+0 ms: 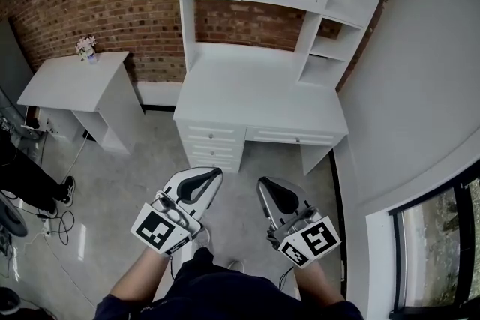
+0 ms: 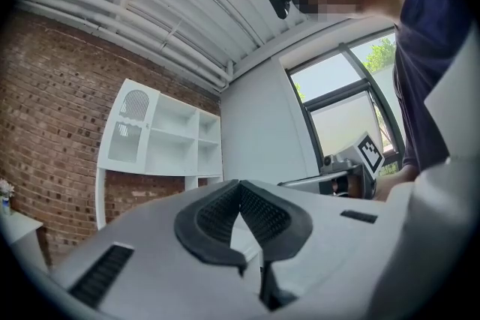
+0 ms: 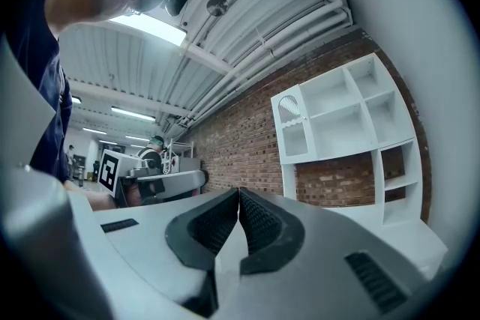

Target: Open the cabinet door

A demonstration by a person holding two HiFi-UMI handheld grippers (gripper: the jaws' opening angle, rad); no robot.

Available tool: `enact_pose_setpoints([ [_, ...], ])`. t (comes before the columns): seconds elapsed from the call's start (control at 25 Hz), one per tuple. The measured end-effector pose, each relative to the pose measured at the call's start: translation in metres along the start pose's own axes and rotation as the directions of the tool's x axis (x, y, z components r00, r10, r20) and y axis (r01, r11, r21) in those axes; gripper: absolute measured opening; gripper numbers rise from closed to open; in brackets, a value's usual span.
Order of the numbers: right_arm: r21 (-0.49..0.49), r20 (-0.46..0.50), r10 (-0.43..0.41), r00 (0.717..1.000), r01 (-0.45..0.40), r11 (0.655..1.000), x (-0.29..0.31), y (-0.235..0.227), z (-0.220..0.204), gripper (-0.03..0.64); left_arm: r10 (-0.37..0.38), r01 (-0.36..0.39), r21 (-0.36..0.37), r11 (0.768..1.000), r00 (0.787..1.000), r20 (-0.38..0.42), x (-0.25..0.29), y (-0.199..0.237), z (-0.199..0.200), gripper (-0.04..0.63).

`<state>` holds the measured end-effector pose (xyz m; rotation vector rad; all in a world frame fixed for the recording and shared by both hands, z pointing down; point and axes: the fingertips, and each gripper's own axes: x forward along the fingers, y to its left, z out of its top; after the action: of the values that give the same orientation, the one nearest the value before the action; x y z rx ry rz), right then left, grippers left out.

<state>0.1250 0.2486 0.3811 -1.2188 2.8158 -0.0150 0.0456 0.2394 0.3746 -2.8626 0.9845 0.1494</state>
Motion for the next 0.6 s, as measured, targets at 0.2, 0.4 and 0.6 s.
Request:
enact_pose_setpoints([
  [0.2,-0.001,-0.002,-0.010,1.000,0.010,1.000,0.054,-0.014,-0.003,0.024,-0.019,0.019,-0.003,1.000,1.000,0.015,0.014,0.052,-0.001,0.008],
  [0.4,-0.009,-0.004,-0.033,0.999,0.033,0.999,0.101,-0.026,-0.006,0.024,-0.038,0.038,-0.003,0.999,0.999,0.020,0.025,0.103,-0.009,0.008],
  [0.6,-0.011,-0.016,-0.064,0.998,0.064,0.998,0.145,-0.035,-0.007,0.024,-0.061,0.061,-0.014,0.998,0.998,0.018,0.031,0.148,-0.017,0.008],
])
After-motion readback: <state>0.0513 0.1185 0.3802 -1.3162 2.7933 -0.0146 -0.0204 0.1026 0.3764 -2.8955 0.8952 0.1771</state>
